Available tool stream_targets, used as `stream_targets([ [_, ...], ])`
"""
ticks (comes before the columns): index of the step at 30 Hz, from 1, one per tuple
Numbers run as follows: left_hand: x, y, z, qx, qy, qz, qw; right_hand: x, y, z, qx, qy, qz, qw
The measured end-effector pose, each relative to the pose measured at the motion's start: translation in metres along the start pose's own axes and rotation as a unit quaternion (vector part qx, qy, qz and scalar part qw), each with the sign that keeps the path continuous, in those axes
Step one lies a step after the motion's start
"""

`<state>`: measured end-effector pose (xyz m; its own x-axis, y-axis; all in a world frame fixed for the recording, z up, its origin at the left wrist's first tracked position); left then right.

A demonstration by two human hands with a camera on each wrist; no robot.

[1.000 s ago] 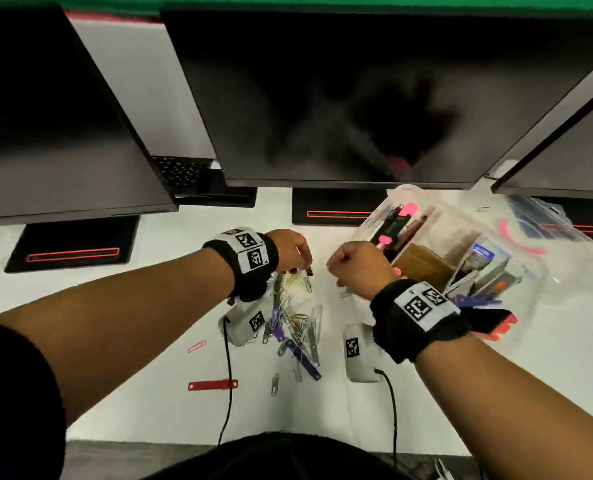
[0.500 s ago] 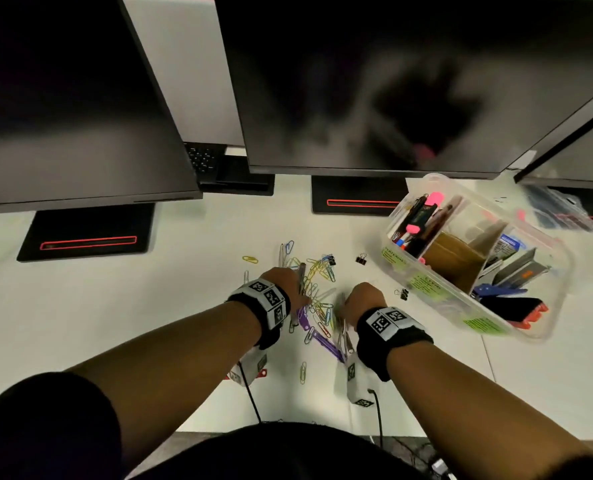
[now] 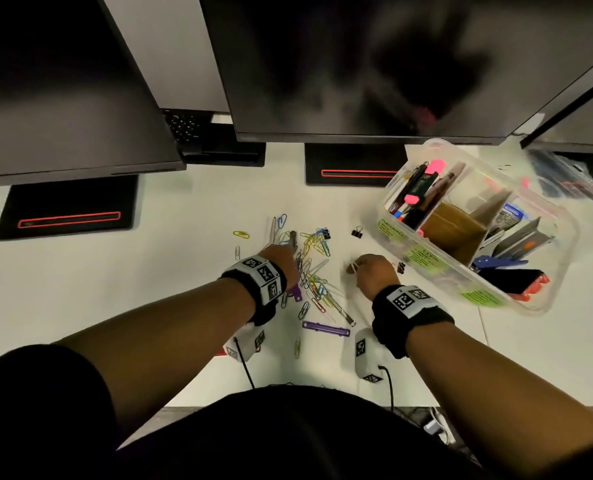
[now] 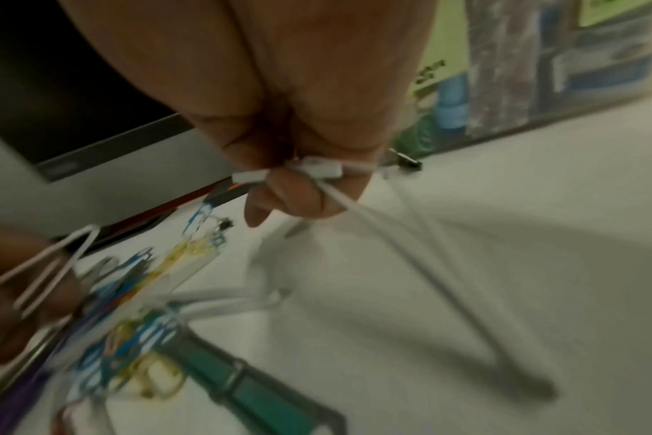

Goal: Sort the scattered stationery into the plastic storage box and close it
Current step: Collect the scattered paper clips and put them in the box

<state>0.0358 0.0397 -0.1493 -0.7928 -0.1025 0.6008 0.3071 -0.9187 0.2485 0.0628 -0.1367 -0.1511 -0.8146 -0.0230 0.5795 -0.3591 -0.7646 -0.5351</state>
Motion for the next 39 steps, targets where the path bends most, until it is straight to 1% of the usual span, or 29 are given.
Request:
stream_targets([
  [3,-0.002,-0.008,0.002,0.067,-0.003,0.027,0.997,0.002,-0.007,-0.007,0.027,0.003,0.011,1.000],
  [5,-0.006,-0.018,0.004,0.099,-0.005,0.065,0.993,0.002,-0.009,-0.008,0.029,-0.009,0.004,1.000],
  [7,-0.008,-0.026,0.005,0.127,-0.010,0.091,0.988,0.003,-0.013,-0.014,0.046,-0.041,0.028,0.998],
  [9,-0.010,-0.029,0.006,0.154,-0.011,0.105,0.982,0.009,-0.021,-0.021,0.087,-0.065,0.074,0.991],
  [11,-0.011,-0.030,0.007,0.153,0.001,0.111,0.982,0.016,-0.024,-0.026,0.119,-0.066,0.102,0.985],
  [14,-0.013,-0.030,0.005,0.081,0.031,0.099,0.991,0.013,-0.026,-0.037,0.213,-0.050,0.148,0.964],
  [16,-0.014,-0.028,0.006,0.049,0.050,0.087,0.994,0.010,-0.024,-0.034,0.223,-0.047,0.139,0.964],
  [18,-0.015,-0.025,0.009,0.042,0.057,0.085,0.994,0.006,-0.022,-0.025,0.216,-0.040,0.127,0.967],
  [21,-0.017,-0.020,0.011,0.038,0.050,0.090,0.994,0.003,-0.019,-0.009,0.178,-0.022,0.109,0.978],
  [23,-0.020,-0.017,0.009,0.044,0.053,0.085,0.994,0.002,-0.017,-0.002,0.172,-0.020,0.105,0.979],
  [27,-0.021,-0.013,0.005,0.076,0.053,0.071,0.993,0.010,-0.014,-0.002,0.158,-0.025,0.121,0.980],
  [30,-0.019,-0.011,0.008,0.095,0.053,0.066,0.992,0.013,-0.005,-0.017,0.182,-0.065,0.107,0.975],
  [32,-0.017,-0.011,0.013,0.114,0.054,0.064,0.990,0.014,-0.001,-0.023,0.198,-0.076,0.098,0.972],
  [36,-0.013,-0.019,0.020,0.163,0.050,0.076,0.982,0.011,-0.002,-0.026,0.256,-0.063,0.113,0.958],
  [39,-0.008,-0.031,0.021,0.199,0.046,0.095,0.974,0.008,-0.007,-0.028,0.258,-0.056,0.125,0.956],
])
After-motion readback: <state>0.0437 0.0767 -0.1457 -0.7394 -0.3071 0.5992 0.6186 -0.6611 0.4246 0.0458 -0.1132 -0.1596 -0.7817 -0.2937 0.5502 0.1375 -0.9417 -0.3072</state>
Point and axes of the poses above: each hand's wrist, its own x-axis away from the middle knuckle, its own z-axis out of the back of the hand, y = z × x, the point moved 9 cm from there along -x, towards the middle knuckle, and after that the axes turned 1 degree about -x, right-handed, at the moved point
